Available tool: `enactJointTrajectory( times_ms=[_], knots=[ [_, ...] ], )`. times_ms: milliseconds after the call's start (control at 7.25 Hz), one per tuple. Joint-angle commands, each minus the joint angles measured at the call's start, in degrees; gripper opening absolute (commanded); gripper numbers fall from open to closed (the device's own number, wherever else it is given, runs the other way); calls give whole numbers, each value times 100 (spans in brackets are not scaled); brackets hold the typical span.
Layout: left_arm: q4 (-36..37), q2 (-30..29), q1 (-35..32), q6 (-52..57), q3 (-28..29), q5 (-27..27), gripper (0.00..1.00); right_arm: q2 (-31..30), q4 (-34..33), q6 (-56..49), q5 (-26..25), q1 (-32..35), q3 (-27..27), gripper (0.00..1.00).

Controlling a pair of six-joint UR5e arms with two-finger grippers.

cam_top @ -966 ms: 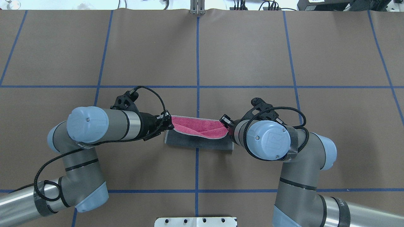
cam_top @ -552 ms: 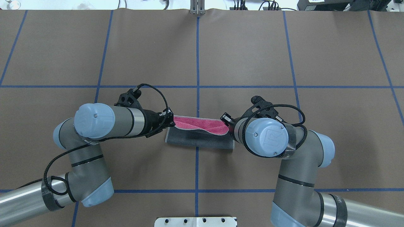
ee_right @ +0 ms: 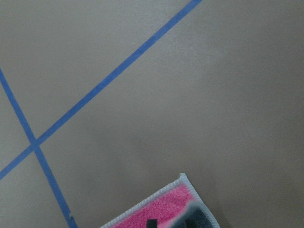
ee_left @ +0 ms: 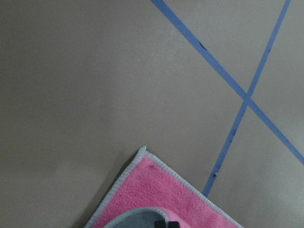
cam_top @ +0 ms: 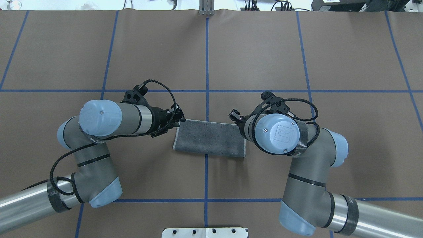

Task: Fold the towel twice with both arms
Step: 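Release the towel with both grippers and raise them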

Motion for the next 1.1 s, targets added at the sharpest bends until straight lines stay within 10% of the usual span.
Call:
enactJointTrajectory(
  times_ms=[0, 966],
  knots=[
    [4, -63, -291, -28, 80, -33, 90, 29, 8, -206, 301, 267, -31, 98],
    [-75, 130, 50, 1330, 106, -824, 99, -514, -71, -4777, 1980, 1531, 4, 99]
  ],
)
